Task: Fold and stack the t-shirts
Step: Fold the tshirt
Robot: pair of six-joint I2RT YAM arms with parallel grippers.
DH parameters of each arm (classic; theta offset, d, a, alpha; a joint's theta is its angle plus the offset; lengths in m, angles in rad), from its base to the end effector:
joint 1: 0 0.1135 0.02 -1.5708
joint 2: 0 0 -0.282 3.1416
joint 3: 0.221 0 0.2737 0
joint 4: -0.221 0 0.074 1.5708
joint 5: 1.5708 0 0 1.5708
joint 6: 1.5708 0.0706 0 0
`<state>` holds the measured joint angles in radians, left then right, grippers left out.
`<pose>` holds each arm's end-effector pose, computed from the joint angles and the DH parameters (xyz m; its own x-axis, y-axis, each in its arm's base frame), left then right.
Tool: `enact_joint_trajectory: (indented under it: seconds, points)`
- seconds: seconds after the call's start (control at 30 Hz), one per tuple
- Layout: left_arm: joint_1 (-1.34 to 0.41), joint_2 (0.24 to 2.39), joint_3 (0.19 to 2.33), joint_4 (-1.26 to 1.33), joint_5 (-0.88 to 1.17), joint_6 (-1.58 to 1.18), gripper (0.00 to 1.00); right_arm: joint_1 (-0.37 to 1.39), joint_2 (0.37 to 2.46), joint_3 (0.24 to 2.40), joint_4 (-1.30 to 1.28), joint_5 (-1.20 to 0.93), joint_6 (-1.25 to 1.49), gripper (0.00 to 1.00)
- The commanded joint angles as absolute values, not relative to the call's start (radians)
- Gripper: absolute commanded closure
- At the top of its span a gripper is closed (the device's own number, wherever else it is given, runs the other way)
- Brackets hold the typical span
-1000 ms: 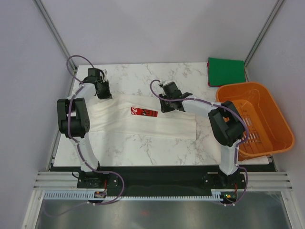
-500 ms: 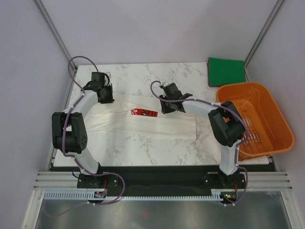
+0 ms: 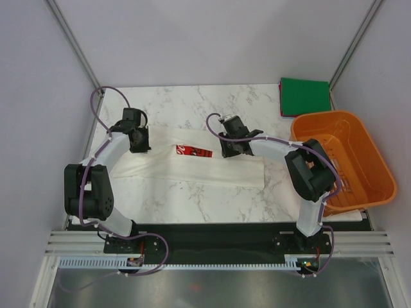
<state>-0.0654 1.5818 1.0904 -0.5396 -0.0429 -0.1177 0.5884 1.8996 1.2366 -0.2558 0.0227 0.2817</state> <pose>0.3606 -0.0206 0.1984 -0.8551 -0.0616 -0.5147 -0.0575 0.9981 -0.0238 0.3720 0.2463 0.1484 -0.7862 -0.1905 -0.5879 -0.3382 0.9288 0.1513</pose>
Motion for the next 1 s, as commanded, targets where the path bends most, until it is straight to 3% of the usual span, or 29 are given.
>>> enact_joint_trajectory:
  seconds: [0.0, 0.63, 0.97]
  points:
    - [-0.071, 1.517, 1.095, -0.558, -0.098, -0.127, 0.98, 0.580, 1.845, 1.227, -0.241, 0.060, 0.282, 0.64]
    - [-0.110, 1.532, 1.040, -0.745, -0.083, -0.106, 0.93, 0.534, 1.833, 1.203, -0.247, 0.193, 0.383, 0.69]
    - [-0.161, 1.649, 1.049, -0.814, -0.083, -0.141, 0.92, 0.460, 1.801, 1.109, -0.305, 0.304, 0.459, 0.75]
